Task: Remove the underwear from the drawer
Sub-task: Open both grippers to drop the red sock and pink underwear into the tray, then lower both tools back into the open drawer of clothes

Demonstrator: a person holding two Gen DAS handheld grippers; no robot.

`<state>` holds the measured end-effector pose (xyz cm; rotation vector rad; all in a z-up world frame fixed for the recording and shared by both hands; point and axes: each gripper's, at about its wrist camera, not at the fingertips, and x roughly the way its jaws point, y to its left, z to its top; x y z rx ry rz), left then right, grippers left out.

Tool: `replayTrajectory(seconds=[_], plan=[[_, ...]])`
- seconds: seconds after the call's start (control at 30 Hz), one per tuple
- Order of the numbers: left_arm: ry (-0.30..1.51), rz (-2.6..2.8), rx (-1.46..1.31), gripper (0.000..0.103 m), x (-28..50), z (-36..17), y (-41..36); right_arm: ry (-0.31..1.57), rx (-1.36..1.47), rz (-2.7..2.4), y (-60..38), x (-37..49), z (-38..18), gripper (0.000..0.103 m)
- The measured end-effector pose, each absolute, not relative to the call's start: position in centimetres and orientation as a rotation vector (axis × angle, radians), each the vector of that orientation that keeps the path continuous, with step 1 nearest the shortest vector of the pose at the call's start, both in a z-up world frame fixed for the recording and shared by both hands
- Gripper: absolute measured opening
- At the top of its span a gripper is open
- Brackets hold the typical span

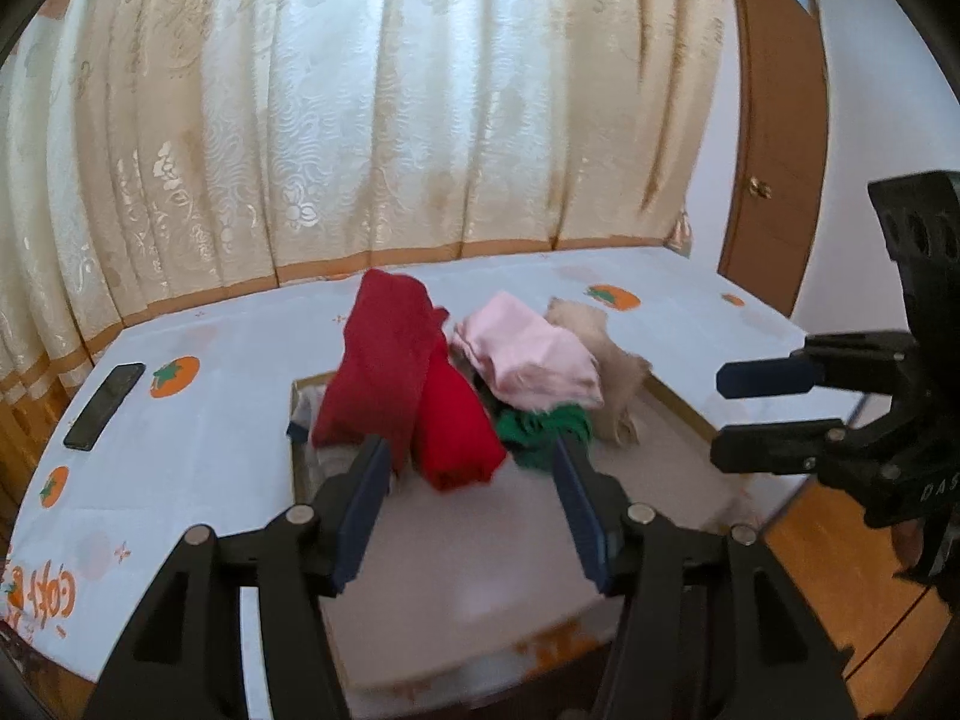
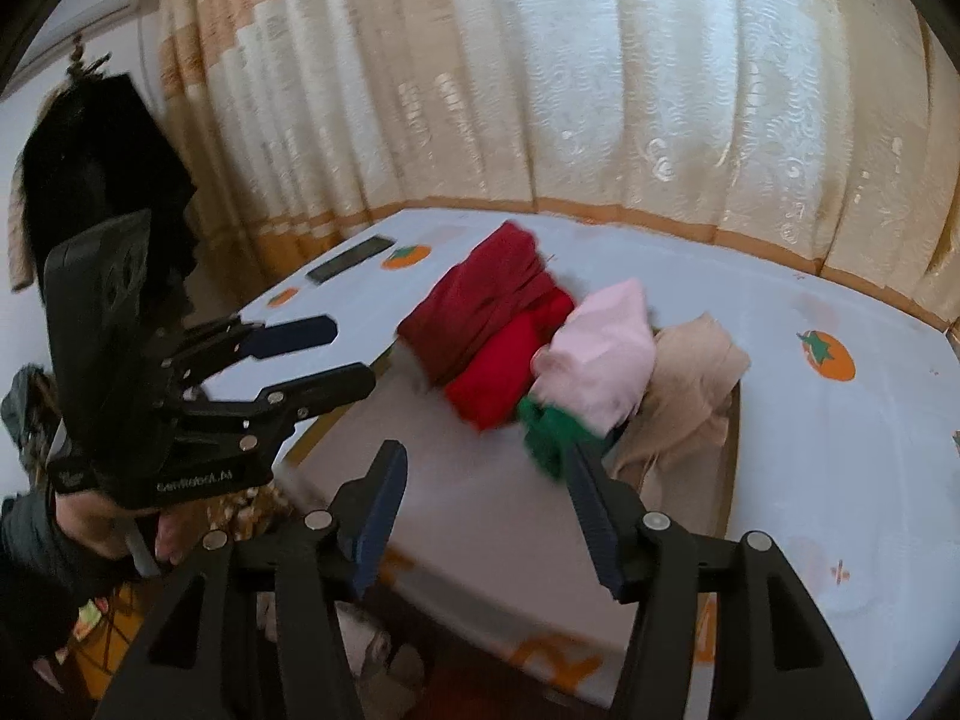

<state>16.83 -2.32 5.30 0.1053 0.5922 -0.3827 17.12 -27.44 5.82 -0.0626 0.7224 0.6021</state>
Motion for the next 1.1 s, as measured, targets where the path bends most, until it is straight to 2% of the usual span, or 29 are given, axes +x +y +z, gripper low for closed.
replayTrajectory(seconds=[0.43, 0.6, 1.1], plan=[[0.692, -0.423, 0.243, 0.059, 8.7, 0.6, -1.2, 0.806, -0.120, 0.699, -27.1, 8.6, 2.9, 0.059], [0.760, -0.433, 0.291, 0.063, 6.6, -1.9, -0.4, 0.868, -0.111, 0.729, -26.9, 6.7, 0.5, 0.059], [1.004, -0.511, 0.475, 0.063, 5.6, -10.2, -2.2, 1.009, -0.026, 0.701, -28.1, 5.6, -6.6, 0.060]])
